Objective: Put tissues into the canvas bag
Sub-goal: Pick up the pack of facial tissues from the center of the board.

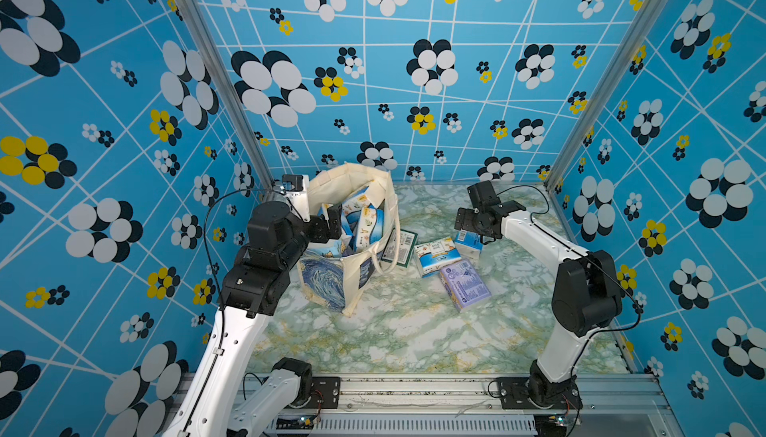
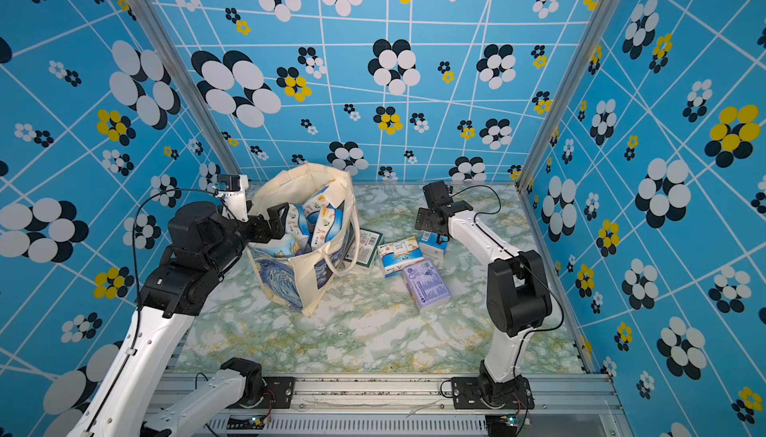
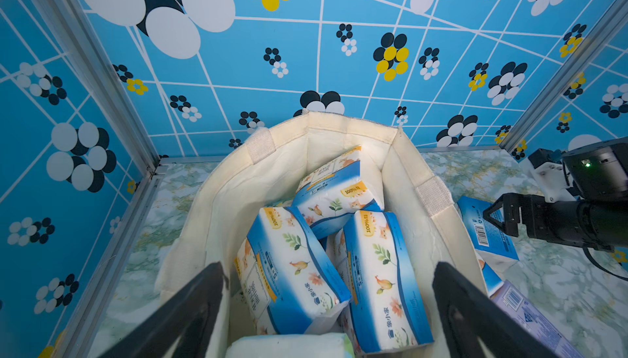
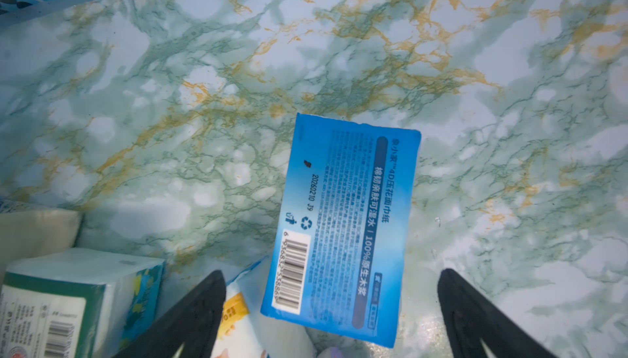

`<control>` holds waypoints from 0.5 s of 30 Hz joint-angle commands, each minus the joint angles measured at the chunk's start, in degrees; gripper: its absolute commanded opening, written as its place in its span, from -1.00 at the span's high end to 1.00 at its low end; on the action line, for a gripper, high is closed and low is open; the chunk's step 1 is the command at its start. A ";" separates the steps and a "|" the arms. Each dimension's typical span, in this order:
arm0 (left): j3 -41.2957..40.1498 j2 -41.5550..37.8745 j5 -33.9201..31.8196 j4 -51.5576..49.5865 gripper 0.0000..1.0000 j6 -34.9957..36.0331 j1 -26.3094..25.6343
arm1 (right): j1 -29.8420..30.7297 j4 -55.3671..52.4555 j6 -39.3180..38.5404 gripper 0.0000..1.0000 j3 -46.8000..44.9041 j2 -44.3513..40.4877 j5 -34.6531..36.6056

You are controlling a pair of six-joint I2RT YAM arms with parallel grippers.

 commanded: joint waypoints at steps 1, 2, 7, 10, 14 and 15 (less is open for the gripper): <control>-0.74 -0.39 -2.44 -1.79 -0.99 0.67 -0.28 | -0.48 -0.09 2.65 -0.99 0.32 2.26 1.66; -0.72 -0.39 -2.50 -1.91 -0.98 0.77 -0.21 | -0.57 0.28 2.94 -0.99 0.06 2.78 1.12; -1.46 -0.64 -2.76 -1.93 -0.99 0.94 -0.25 | -0.88 1.23 4.11 -0.99 0.50 5.39 -0.89; -1.69 -0.90 -2.94 -2.18 -0.99 0.94 -0.27 | -1.16 1.44 4.38 -0.99 0.85 6.44 -0.83; -1.73 -1.51 -3.80 -2.24 -0.99 1.37 -0.28 | -1.63 2.27 4.72 -0.99 0.98 7.82 -2.56; -1.71 -1.66 -3.84 -2.03 -0.99 1.38 -0.23 | -1.71 2.36 4.80 -0.99 0.94 8.18 -2.76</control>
